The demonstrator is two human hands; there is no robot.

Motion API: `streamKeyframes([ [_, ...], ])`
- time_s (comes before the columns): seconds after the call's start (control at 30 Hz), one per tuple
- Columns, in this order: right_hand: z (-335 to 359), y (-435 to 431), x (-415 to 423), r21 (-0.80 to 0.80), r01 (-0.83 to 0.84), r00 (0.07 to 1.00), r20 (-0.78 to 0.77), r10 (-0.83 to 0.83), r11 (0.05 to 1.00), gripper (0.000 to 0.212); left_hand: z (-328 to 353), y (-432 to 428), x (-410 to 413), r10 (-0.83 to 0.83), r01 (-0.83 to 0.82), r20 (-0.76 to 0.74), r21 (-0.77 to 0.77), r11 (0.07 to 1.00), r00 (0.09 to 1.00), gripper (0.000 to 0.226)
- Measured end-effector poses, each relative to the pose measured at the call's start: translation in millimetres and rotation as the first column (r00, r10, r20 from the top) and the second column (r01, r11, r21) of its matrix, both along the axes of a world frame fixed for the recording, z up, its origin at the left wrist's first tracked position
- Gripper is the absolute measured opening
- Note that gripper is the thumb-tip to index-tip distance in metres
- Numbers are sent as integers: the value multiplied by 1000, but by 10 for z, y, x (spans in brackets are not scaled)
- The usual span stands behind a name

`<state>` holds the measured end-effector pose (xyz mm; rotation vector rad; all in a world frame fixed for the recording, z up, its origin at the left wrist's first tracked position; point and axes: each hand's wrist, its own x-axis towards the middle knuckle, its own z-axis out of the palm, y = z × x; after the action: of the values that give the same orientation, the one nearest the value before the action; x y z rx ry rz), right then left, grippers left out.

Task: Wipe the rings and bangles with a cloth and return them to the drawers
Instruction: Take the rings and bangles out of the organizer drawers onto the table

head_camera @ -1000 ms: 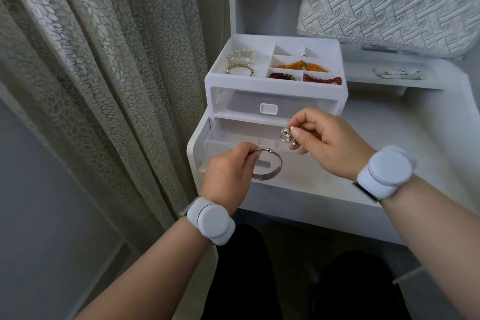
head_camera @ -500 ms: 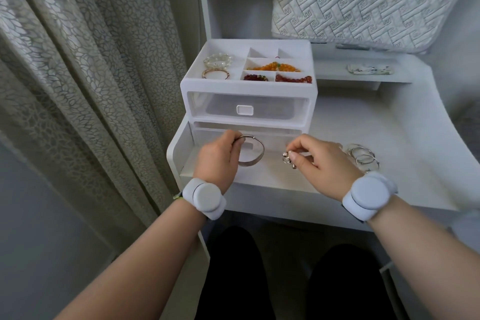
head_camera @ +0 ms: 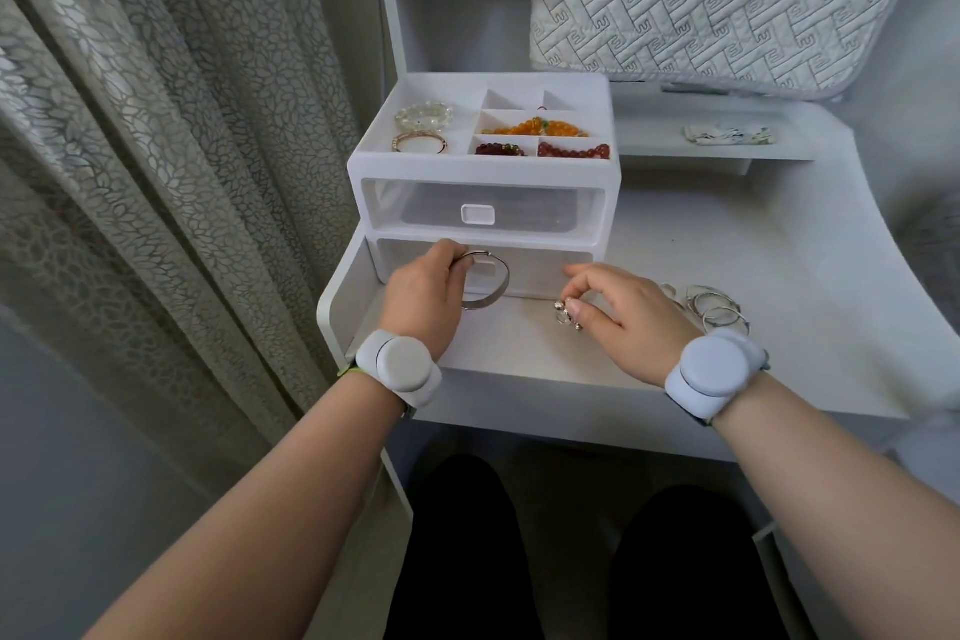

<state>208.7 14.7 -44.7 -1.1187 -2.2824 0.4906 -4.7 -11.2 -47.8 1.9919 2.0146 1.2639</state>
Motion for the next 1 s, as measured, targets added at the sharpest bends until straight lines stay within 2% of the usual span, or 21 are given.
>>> streamKeyframes([
  [0.1,-16,-9,13,-32,0,1000,-17,-1,999,11,-14,-39,25,-11,11,4,20,1000,1000,18],
  [0.33,69,-55,281,-61,87,971,-216,-99,994,9,9,-70,383,-122,131,-71,149,980,990,16],
  [0.47,72,11,592,-79,226,923,-301,-239,971,6,56,-28,715,-216,221,-60,88,971,975,17],
  [0.6,45,144,949,-81,431,840,-329,-432,899,6,76,92,1092,-298,299,-14,9,954,954,17],
  [0.73,-13,273,1238,-28,552,807,-231,-543,833,5,80,280,1475,-322,320,-9,-72,945,947,24],
  [0.87,-58,357,1361,49,569,822,5,-570,821,11,93,492,1725,-298,298,21,-132,945,954,29],
  [1.0,-76,406,1305,147,572,778,216,-591,807,17,121,716,1858,-265,263,20,-200,944,964,29],
])
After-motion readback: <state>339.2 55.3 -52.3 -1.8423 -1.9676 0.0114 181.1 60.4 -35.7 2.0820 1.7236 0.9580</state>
